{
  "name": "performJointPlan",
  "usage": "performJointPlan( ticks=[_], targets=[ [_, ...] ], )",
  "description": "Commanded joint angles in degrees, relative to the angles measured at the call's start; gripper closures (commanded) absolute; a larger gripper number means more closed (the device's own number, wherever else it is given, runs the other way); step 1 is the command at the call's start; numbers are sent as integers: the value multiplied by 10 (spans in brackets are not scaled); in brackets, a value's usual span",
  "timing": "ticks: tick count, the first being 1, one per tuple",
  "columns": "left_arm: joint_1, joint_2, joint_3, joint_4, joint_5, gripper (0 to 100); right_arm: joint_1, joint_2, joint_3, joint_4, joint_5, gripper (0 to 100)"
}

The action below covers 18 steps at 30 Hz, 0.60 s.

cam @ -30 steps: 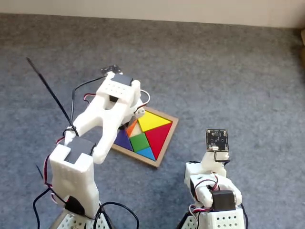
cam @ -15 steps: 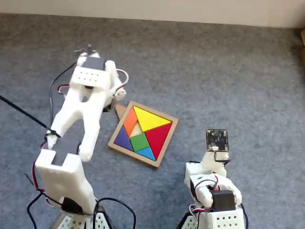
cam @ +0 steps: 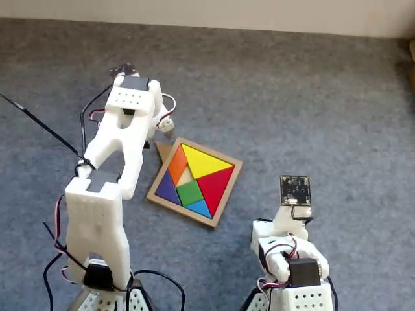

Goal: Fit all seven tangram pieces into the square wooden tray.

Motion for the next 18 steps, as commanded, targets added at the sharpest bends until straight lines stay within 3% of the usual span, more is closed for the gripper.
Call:
performJointPlan(
  ticks=[1,18],
  targets=[
    [-5,-4,-29,-10,-5,688,7,-10,77,3,-4,964],
    [-8,-3,48,-11,-3,688,7,-10,77,3,-4,964]
  ],
)
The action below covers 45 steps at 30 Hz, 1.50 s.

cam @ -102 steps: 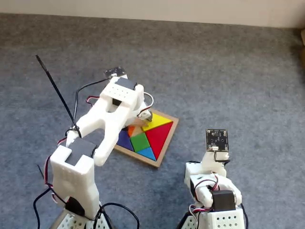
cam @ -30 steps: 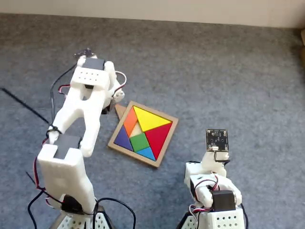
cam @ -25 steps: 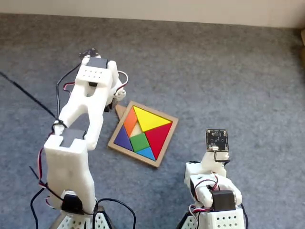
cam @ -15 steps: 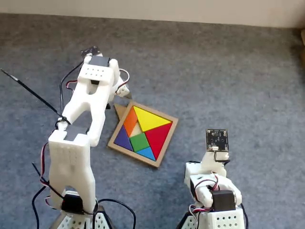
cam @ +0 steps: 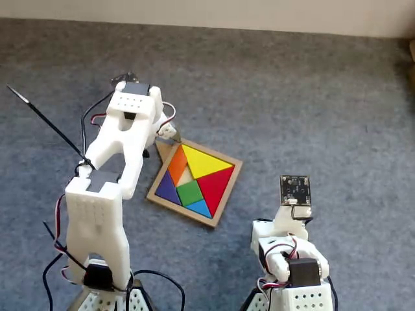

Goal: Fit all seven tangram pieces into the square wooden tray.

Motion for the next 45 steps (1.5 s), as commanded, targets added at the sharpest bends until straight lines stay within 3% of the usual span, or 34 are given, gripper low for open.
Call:
performJointPlan(
  ticks=[1,5,21,36,45],
  targets=[
    [-11,-6,-2,-4,-4,688,7,-10,77,3,-4,964],
    [-24,-11,-7,-4,32,688,7,-10,77,3,-4,964],
    [-9,-6,27,-28,31,688,7,-10,77,3,-4,964],
    [66,-12,51,-24,31,688,7,-10,77,3,-4,964],
    [27,-7,44,-46,1,691,7,-10,77,3,-4,964]
  ],
)
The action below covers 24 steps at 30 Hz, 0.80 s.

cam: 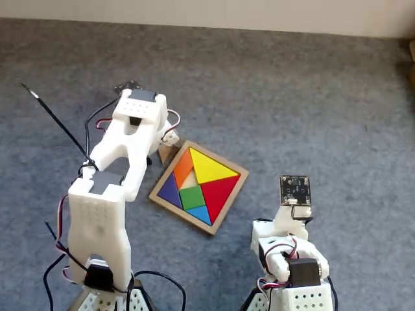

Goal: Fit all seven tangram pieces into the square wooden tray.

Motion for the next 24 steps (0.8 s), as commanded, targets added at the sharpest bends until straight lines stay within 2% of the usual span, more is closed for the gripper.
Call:
performJointPlan(
  ticks=[1,10,20,24],
  targets=[
    [-14,-6,-5,-22,-40,704,7,-10,77,3,-4,964],
    [-12,-5,-4,-30,-50,989,7,-10,77,3,-4,964],
    [-12,-19,-13,-24,-49,995,7,-10,77,3,-4,964],
    [-10,-62,-22,12,-50,995,7,-10,77,3,-4,964]
  ],
)
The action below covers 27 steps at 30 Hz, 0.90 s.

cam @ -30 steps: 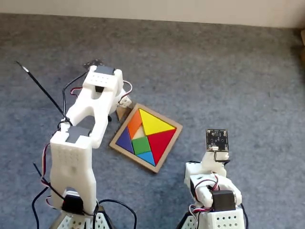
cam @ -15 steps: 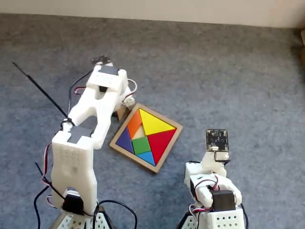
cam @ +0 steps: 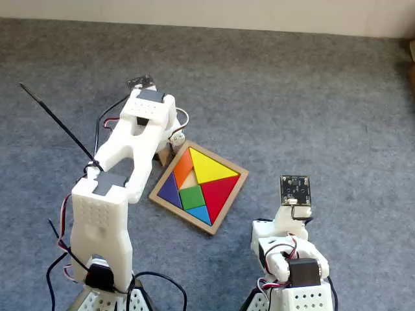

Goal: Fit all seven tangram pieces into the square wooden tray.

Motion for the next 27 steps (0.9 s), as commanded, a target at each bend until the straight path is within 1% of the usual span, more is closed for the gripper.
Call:
performJointPlan(
  ticks=[1,5,7,14,19,21,24,27],
  targets=[
    [-1,-69,-16,40,-13,995,7,-10,77,3,-4,964],
    [22,-116,-11,66,-110,995,7,-10,77,3,-4,964],
    [38,-127,-11,82,-147,995,7,-10,77,3,-4,964],
    [99,-130,-4,100,-252,995,7,-10,77,3,-4,964],
    [131,-131,36,94,-286,995,7,-10,77,3,-4,964],
    [145,-131,46,95,-310,995,7,-10,77,3,-4,964],
    [160,-131,60,98,-366,995,7,-10,77,3,-4,964],
    [160,-131,68,94,-434,995,7,-10,77,3,-4,964]
  ],
)
